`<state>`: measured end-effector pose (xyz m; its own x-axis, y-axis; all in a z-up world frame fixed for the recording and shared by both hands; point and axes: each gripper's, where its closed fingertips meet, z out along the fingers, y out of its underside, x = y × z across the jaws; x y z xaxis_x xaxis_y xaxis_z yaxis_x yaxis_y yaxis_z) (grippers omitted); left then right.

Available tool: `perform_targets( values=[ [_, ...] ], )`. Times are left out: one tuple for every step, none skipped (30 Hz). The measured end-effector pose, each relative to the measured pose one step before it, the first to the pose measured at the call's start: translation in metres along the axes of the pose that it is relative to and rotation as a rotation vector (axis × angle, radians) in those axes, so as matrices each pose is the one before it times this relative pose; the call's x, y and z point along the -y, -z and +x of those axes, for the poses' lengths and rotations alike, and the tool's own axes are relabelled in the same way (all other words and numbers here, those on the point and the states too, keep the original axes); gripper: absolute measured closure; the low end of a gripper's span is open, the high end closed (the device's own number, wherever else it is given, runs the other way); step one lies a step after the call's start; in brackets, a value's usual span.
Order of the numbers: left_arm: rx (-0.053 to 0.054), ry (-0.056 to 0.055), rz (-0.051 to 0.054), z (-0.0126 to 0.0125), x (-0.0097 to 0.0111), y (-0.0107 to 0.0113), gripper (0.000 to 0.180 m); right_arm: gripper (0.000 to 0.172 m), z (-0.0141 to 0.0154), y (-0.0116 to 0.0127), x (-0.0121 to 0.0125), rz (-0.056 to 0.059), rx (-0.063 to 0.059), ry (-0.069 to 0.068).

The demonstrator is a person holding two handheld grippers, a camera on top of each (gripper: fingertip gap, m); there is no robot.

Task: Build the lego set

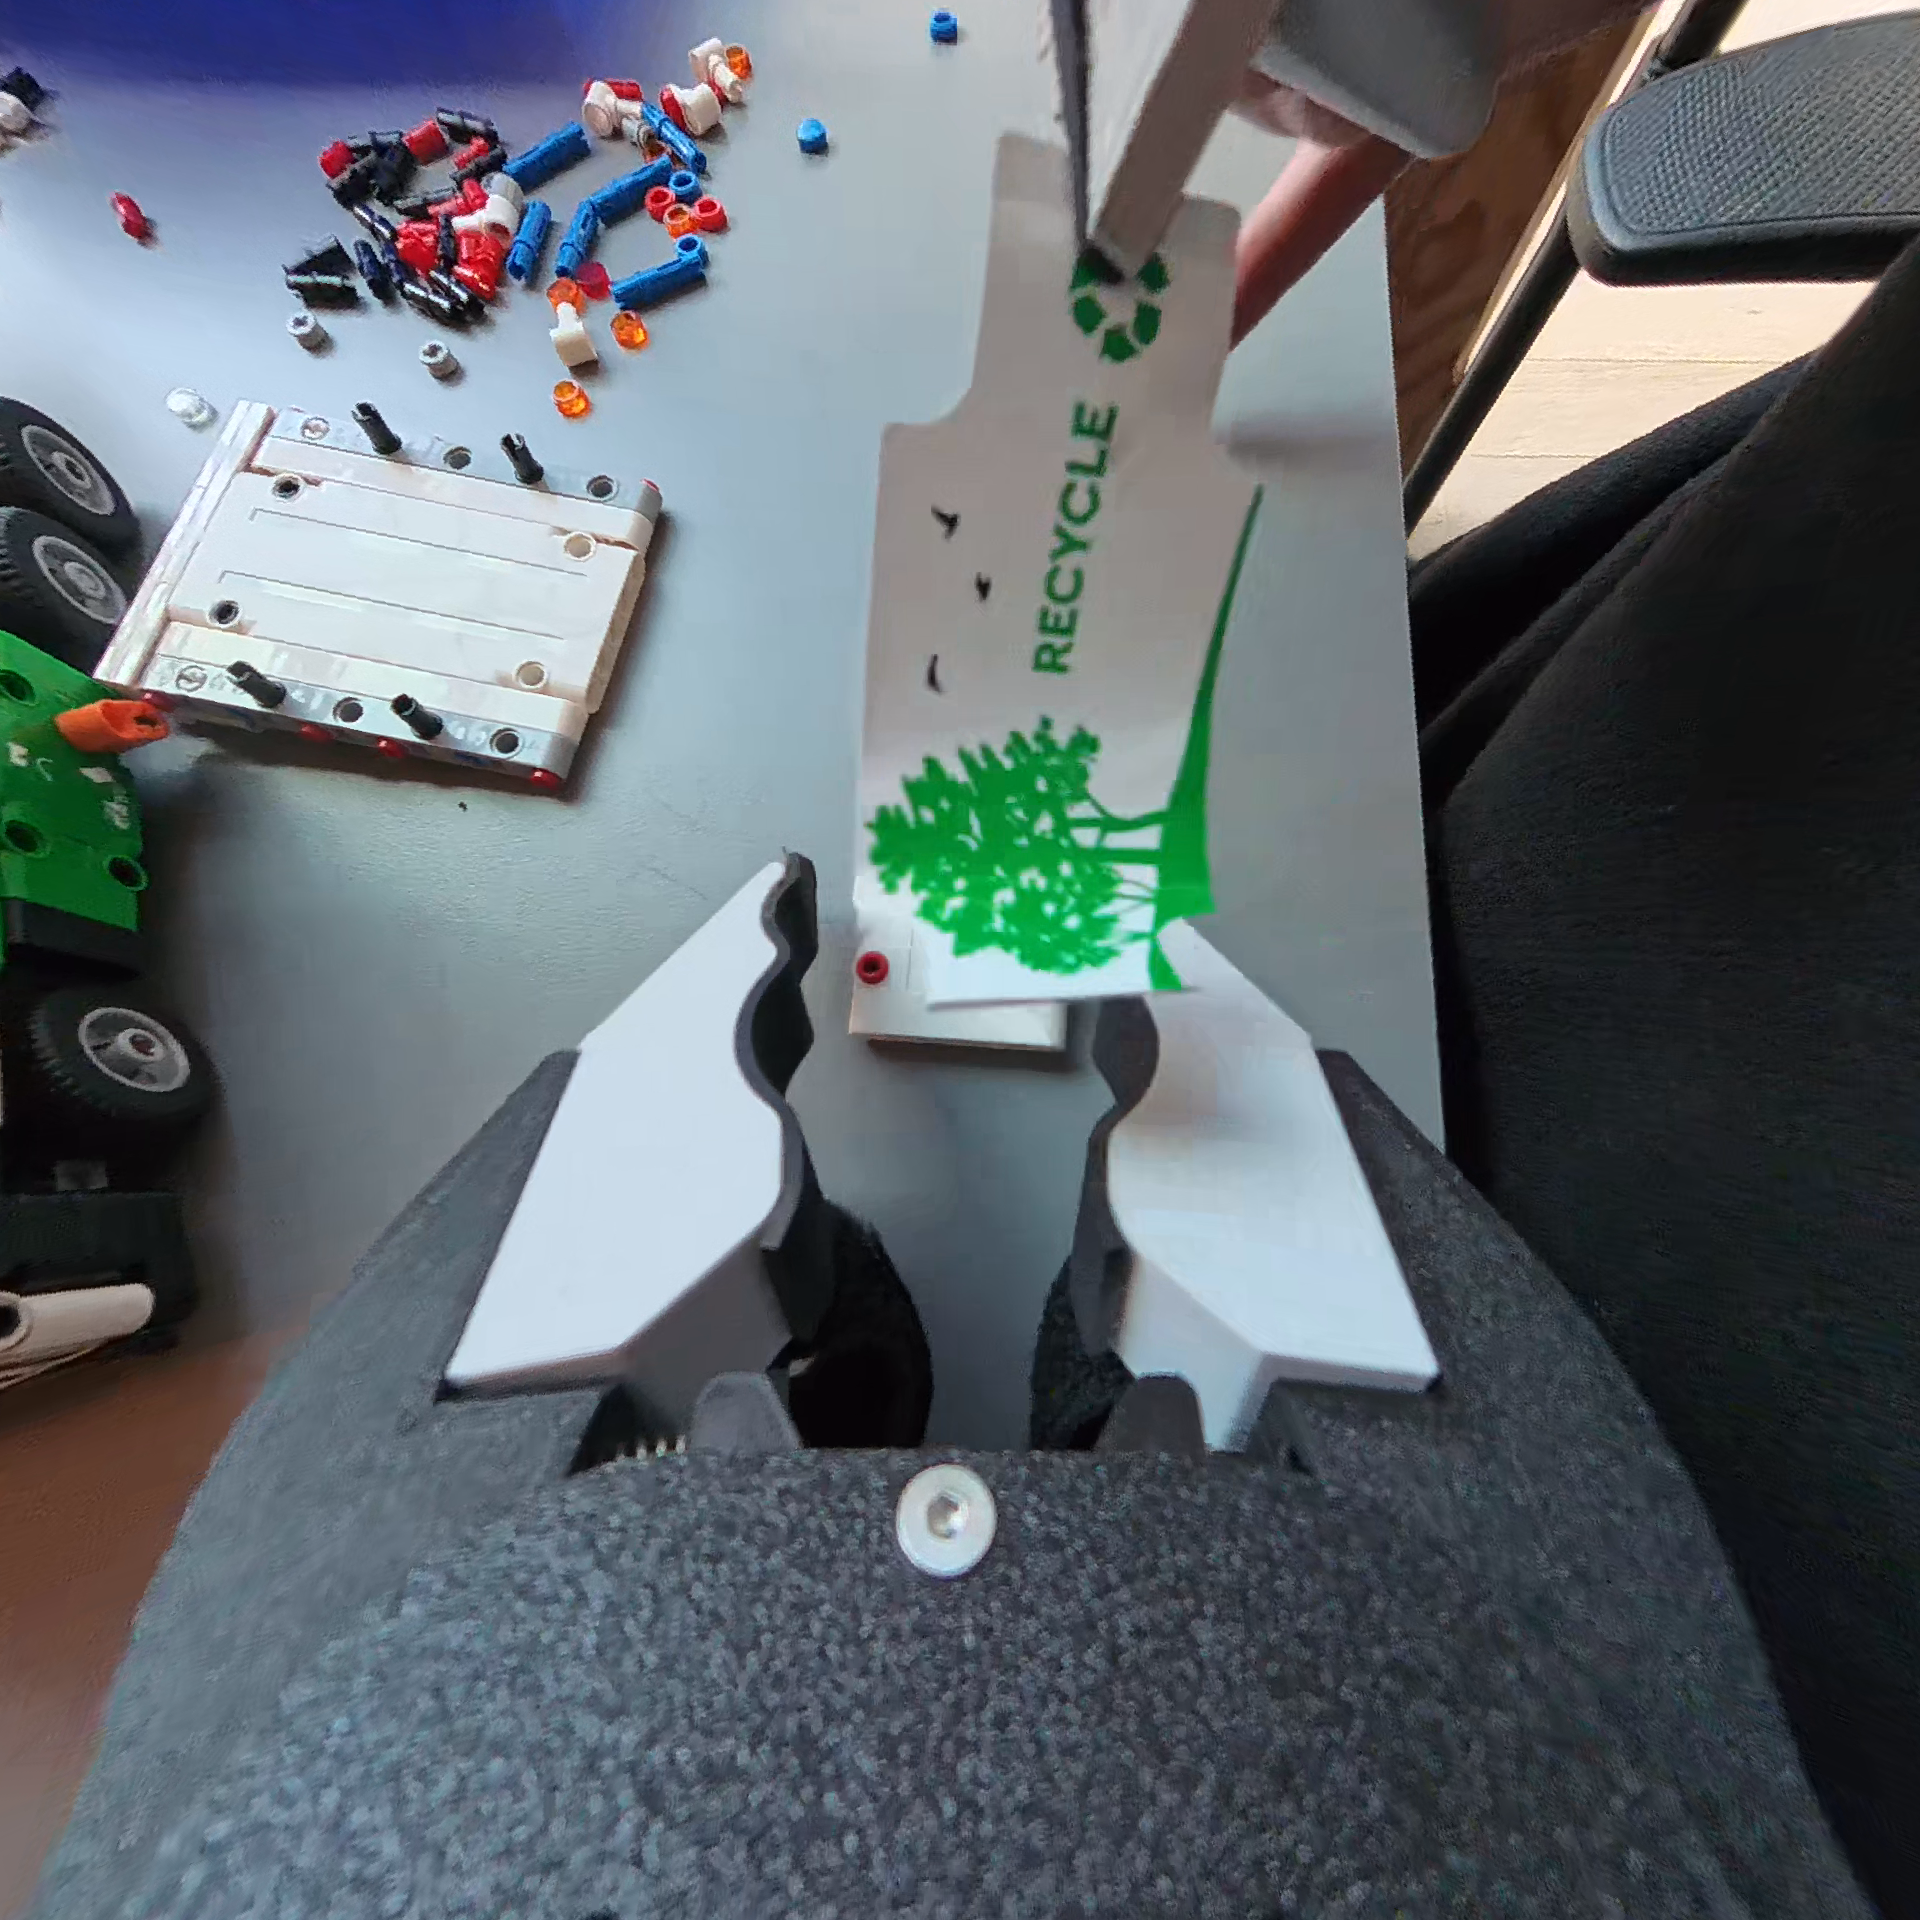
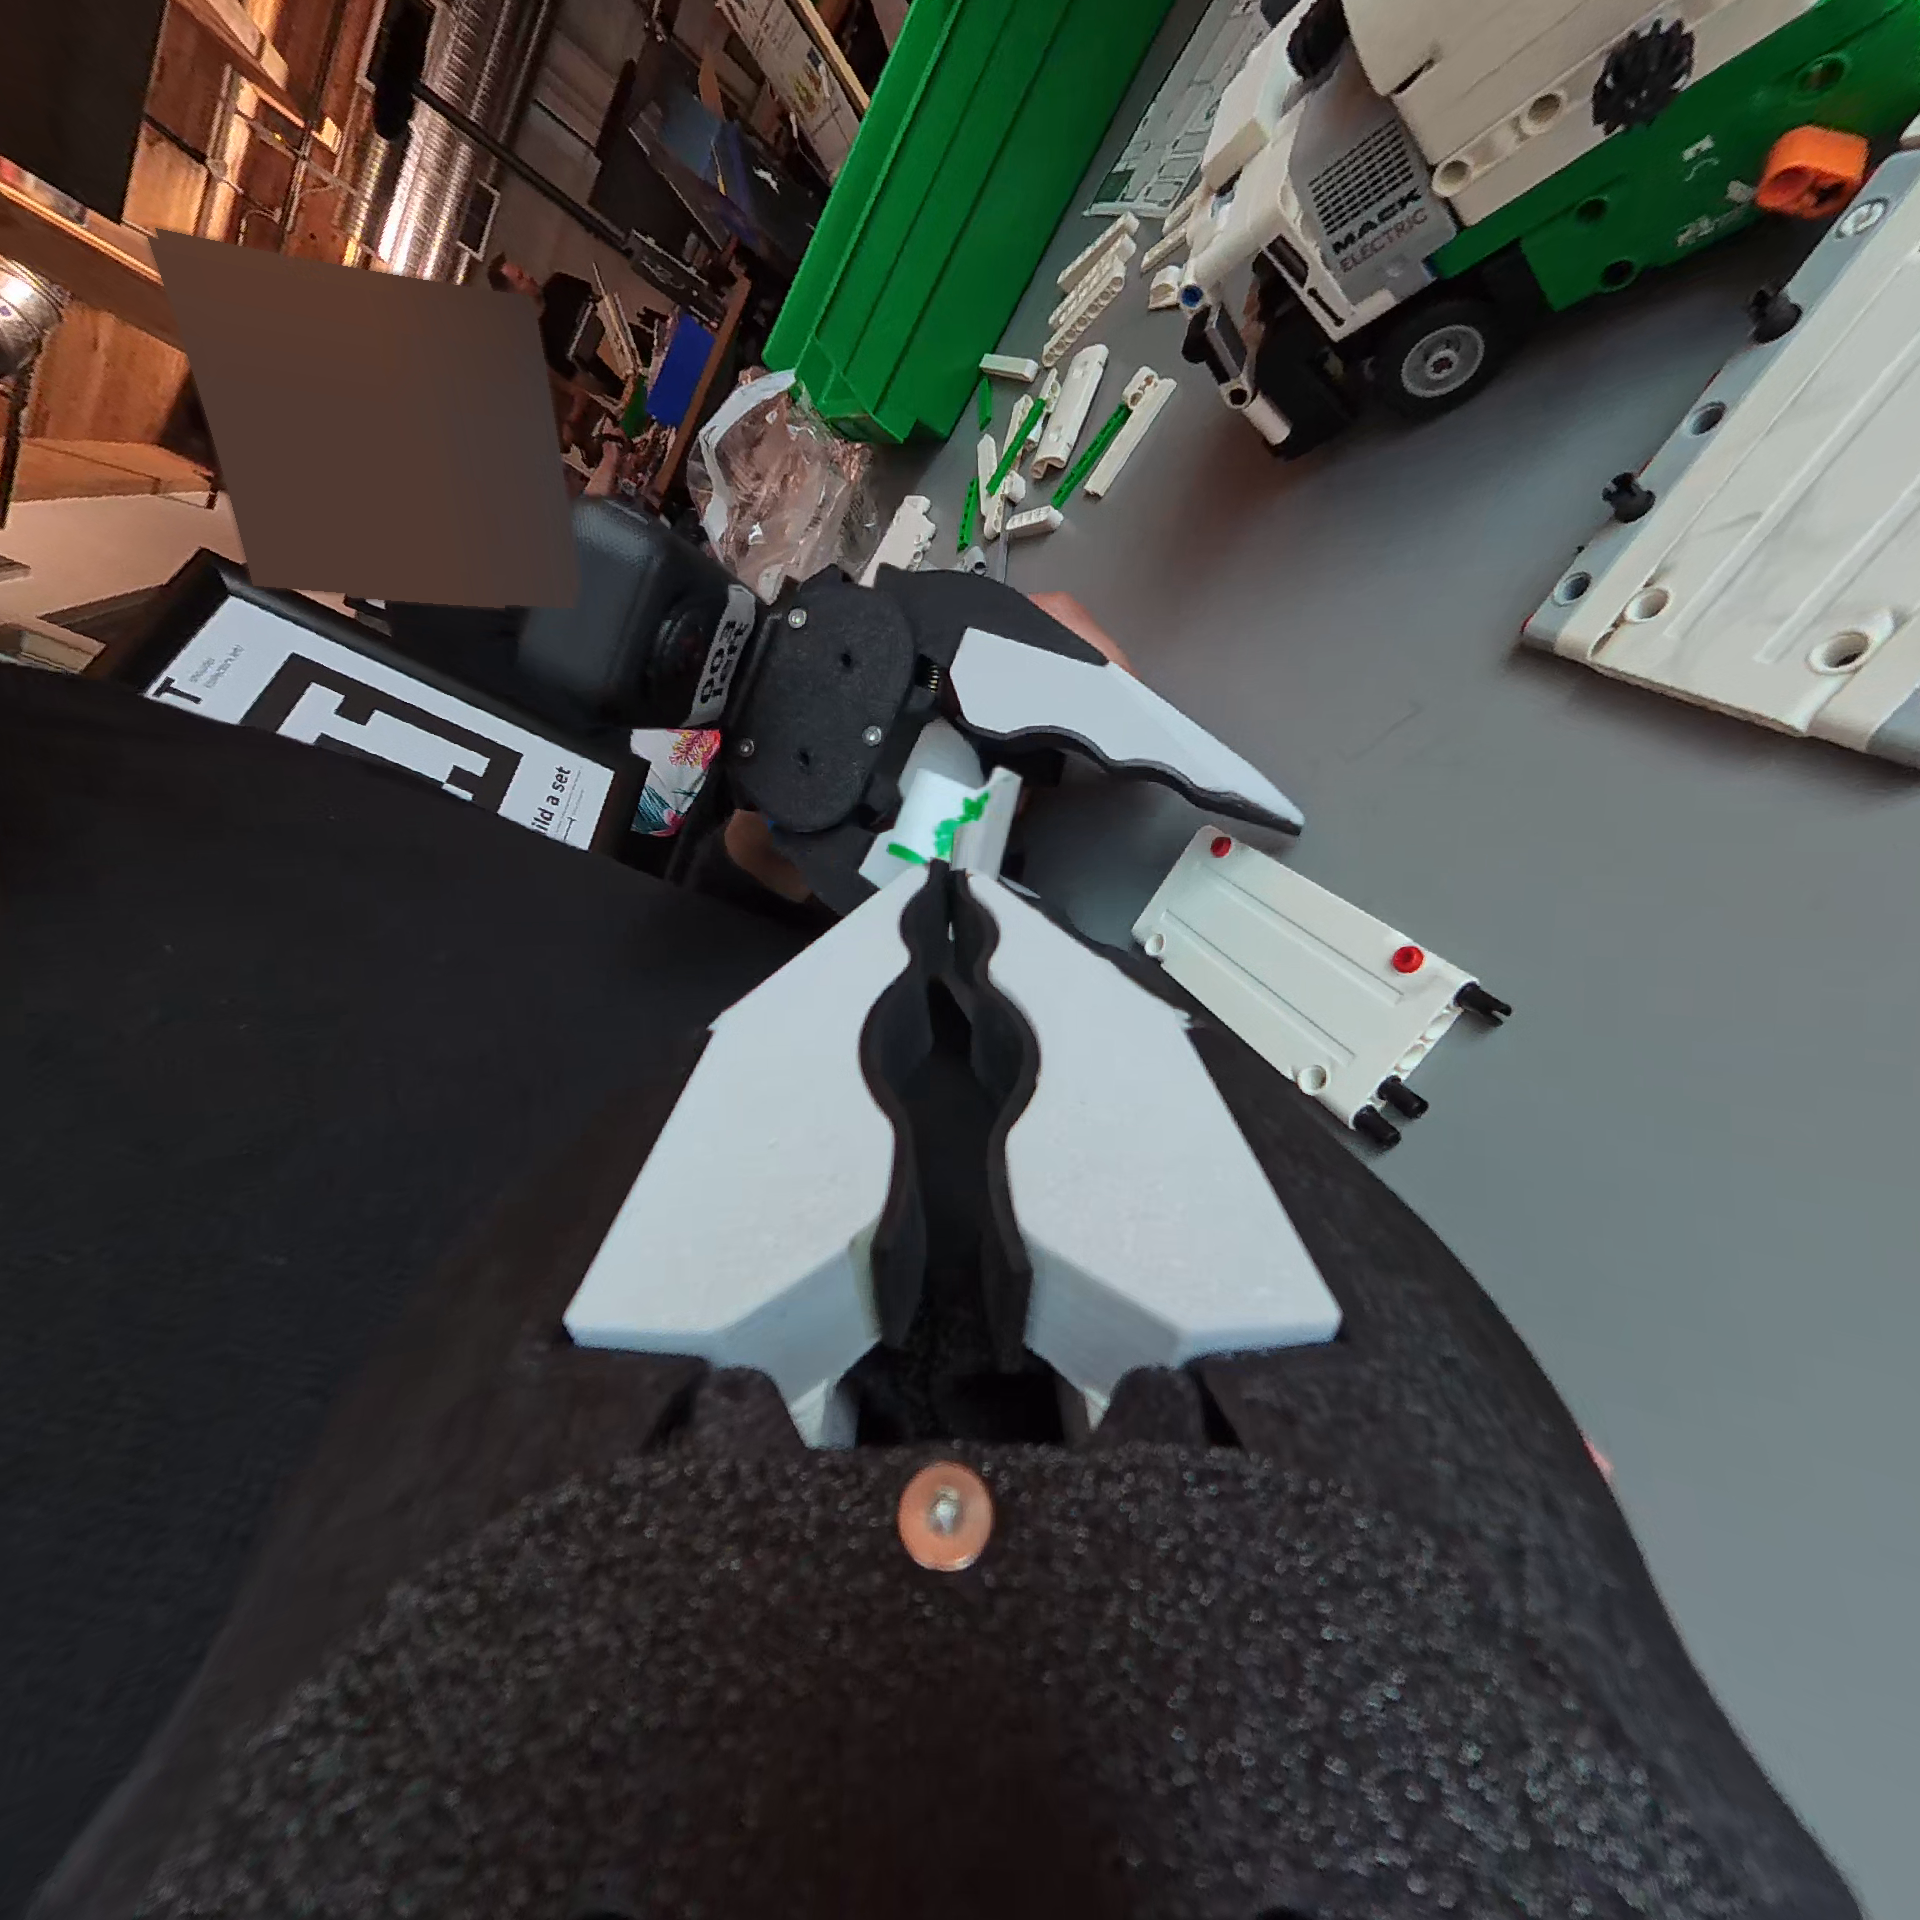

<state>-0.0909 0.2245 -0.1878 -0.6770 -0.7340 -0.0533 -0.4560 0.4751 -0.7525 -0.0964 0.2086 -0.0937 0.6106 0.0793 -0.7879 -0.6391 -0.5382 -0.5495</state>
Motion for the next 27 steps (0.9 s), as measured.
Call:
perform_targets(
  values=[
    [0.0103,-0.0039,0.0234,-0.00049,0.00277,0.00261,0.126,0.172,0.00128,0.0014,0.00075,0.0045,-0.0001,-0.0153],
    [0.0034,0.0081,0.0307,-0.00002,0.00339,0.00404,0.121,0.172,0.00228,0.00138,0.00027,0.0014,-0.004,-0.0173],
    [-0.0039,0.0194,0.0302,0.00048,0.00293,0.00508,0.119,0.172,0.00282,0.0014,0.00087,0.0055,-0.009,-0.0142],
    [0.0,0.0226,0.0237,-0.00007,0.00172,0.00575,0.12,0.172,0.00218,0.00113,0.0007,0.0039,-0.0059,-0.0137],
    [0.0079,0.0209,0.0181,-0.00092,0.00095,0.00643,0.121,0.172,0.00172,0.00057,-0.00018,-0.0009,-0.003,-0.0115],
    [0.0063,0.0223,0.017,-0.00041,0.00096,0.00654,0.121,0.172,0.00228,0.00021,-0.0001,0.0009,-0.0079,-0.0088],
    [-0.0024,0.0291,0.0185,0.00071,0.0015,0.00641,0.122,0.172,0.00206,-0.00016,-0.00038,0.0019,-0.0064,-0.0072],
    [-0.0103,0.0382,0.022,0.00198,0.00247,0.00605,0.122,0.172,0.0018,-0.00074,-0.00131,-0.0034,-0.0036,-0.0092],
    [-0.0173,0.0446,0.0254,0.0034,0.00306,0.0052,0.123,0.172,0.00245,-0.00077,-0.00091,-0.001,-0.0107,-0.0068],
    [-0.0139,0.0479,0.0251,0.00331,0.00324,0.0041,0.124,0.172,0.00126,-0.00088,-0.00108,-0.001,-0.0063,0.0009],
    [-0.0035,0.0519,0.0264,0.00169,0.00312,0.00321,0.126,0.172,-0.00065,-0.00075,-0.00085,-0.0015,0.0032,0.0018],
    [-0.0005,0.0625,0.0336,0.00073,0.00376,0.00285,0.128,0.172,-0.00042,-0.00063,0.00001,0.0034,-0.0001,0.0014],
    [-0.0056,0.078,0.0392,0.00044,0.00452,0.00252,0.128,0.172,-0.00005,-0.00034,0.0003,0.0035,-0.0026,0.0049],
    [-0.0157,0.0847,0.0389,0.00127,0.00449,0.00256,0.127,0.172,0.00106,-0.00021,0.00015,0.0028,-0.0109,0.006],
    [-0.0197,0.0782,0.0355,0.00159,0.00413,0.00281,0.127,0.172,0.00139,-0.00025,0.00019,0.0026,-0.0134,0.0111],
    [-0.0135,0.0657,0.0344,0.00075,0.00404,0.00308,0.127,0.172,0.00136,-0.00013,-0.00001,0.0011,-0.0136,0.0102],
    [-0.0085,0.0519,0.0354,0.00013,0.00442,0.00359,0.127,0.172,0.00115,-0.00019,-0.00009,0.0012,-0.0114,0.0094],
    [-0.002,0.0393,0.0285,-0.00075,0.00357,0.00372,0.127,0.172,0.00213,-0.00014,-0.00054,-0.0017,-0.0159,0.0052],
    [0.0059,0.0251,0.0179,-0.0017,0.00211,0.00337,0.126,0.172,0.0017,-0.00003,-0.0003,0.0009,-0.0126,0.0085],
    [0.0116,0.011,0.0098,-0.00253,0.00086,0.00268,0.126,0.172,0.00047,-0.00021,-0.00044,-0.0002,-0.0034,0.0055],
    [0.013,0.0045,-0.0006,-0.00265,-0.00098,0.00163,0.126,0.172,-0.00007,-0.00012,-0.00032,0.001,0.0009,0.0001],
    [0.0087,0.0051,-0.0107,-0.00198,-0.00241,0.00028,0.127,0.172,-0.00025,-0.00016,-0.0005,-0.0003,0.0021,-0.0011],
    [0.0112,0.0073,-0.0126,-0.0022,-0.00268,-0.00086,0.127,0.172,-0.00044,-0.00024,-0.00049,-0.0003,0.0023,0.0008],
    [0.014,0.005,-0.0097,-0.00186,-0.00223,-0.00142,0.127,0.172,-0.00023,-0.00005,-0.00023,0.0003,-0.0002,0.0009],
    [0.0112,0.0029,-0.0063,-0.00068,-0.00178,-0.00193,0.126,0.172,-0.00004,-0.00021,-0.00028,-0.001,-0.0032,0.002],
    [0.0105,0.0043,-0.0019,0.00019,-0.00084,-0.00201,0.126,0.172,0.00039,-0.00013,-0.00029,-0.0016,-0.0057,0.0023],
    [0.0103,0.0047,0.0012,0.00055,-0.0003,-0.00211,0.126,0.172,0.00071,-0.00014,-0.00028,-0.0006,-0.0093,0.0026]
  ],
)
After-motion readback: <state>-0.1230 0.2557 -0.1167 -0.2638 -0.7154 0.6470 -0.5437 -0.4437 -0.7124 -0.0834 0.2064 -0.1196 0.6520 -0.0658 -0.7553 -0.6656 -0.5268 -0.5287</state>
